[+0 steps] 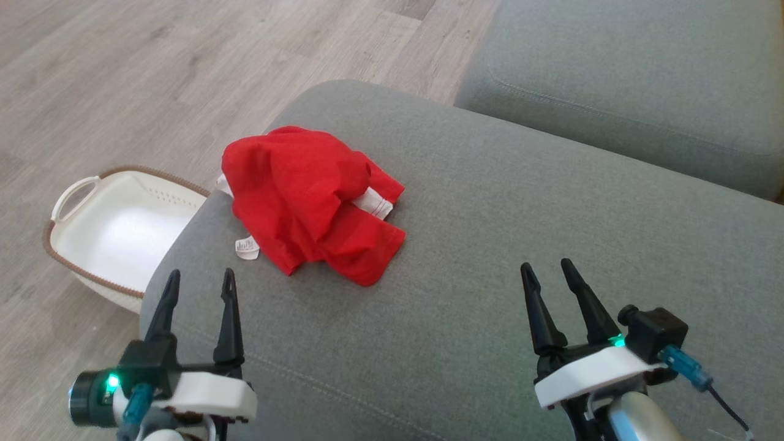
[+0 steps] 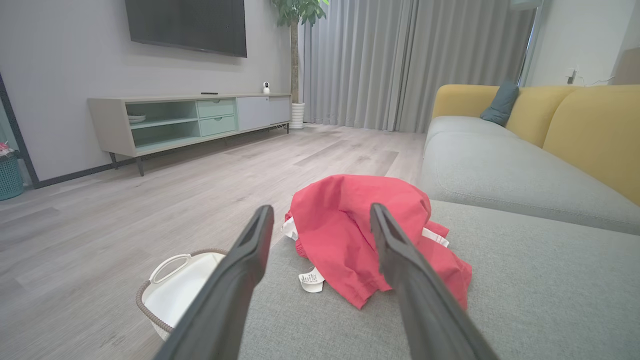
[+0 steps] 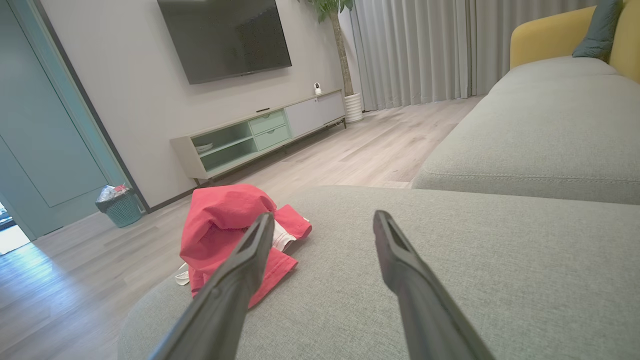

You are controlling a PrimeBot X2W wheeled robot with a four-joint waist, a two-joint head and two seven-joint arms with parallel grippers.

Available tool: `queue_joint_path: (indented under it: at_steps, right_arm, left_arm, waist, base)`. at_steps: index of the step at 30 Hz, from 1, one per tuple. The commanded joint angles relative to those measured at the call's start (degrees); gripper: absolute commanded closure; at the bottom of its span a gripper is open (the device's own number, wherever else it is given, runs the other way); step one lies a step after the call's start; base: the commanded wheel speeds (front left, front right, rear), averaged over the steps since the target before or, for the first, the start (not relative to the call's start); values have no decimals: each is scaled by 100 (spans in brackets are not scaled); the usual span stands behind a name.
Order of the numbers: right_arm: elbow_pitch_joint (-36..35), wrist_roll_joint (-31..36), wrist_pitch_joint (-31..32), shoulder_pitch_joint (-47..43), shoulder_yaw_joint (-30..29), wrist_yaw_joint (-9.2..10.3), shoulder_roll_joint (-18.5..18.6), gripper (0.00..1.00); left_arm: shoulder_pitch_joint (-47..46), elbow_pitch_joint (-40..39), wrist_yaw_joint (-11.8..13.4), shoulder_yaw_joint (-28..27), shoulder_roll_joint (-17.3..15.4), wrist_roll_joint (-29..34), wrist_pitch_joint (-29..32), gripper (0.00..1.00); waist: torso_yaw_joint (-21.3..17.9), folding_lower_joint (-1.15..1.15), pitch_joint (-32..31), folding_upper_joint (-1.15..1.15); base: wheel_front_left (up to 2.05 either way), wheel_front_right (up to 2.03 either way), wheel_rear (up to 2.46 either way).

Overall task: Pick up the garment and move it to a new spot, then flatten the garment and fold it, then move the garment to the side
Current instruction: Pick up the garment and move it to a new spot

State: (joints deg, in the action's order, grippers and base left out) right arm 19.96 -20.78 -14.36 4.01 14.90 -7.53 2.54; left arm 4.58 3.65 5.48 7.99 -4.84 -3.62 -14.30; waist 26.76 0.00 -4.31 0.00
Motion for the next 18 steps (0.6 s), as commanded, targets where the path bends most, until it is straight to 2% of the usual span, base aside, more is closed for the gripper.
queue_joint_path:
  at_steps: [1, 6, 13, 16, 18]
  right_arm:
    - [-160, -58, -63, 226, 129, 4, 33, 0]
    - [-154, -64, -63, 171, 86, 4, 33, 0]
    - [-177, 130, -63, 247, 19, 4, 33, 0]
    - [-201, 299, -63, 319, -168, 4, 33, 0]
    - [-222, 423, -63, 398, -314, 4, 33, 0]
  left_arm:
    - [-226, -219, -12, -239, 30, 31, -70, 0]
    - [-252, -173, -40, -332, -20, 27, -70, 0]
    - [-515, -51, -163, -505, -220, -16, -70, 0]
    - [-809, 20, -267, -547, -332, -49, -70, 0]
    - [-1088, 230, -422, -584, -450, -146, -61, 0]
  waist:
    - [-12, 0, -9, 0]
    - [-99, 0, -35, 0]
    - [-453, 0, 225, 0]
    - [-630, 0, 465, 0]
    - [-749, 0, 684, 0]
  base:
    - [0, 0, 0]
    - [0, 0, 0]
    - [0, 0, 0]
    - [0, 0, 0]
    - [0, 0, 0]
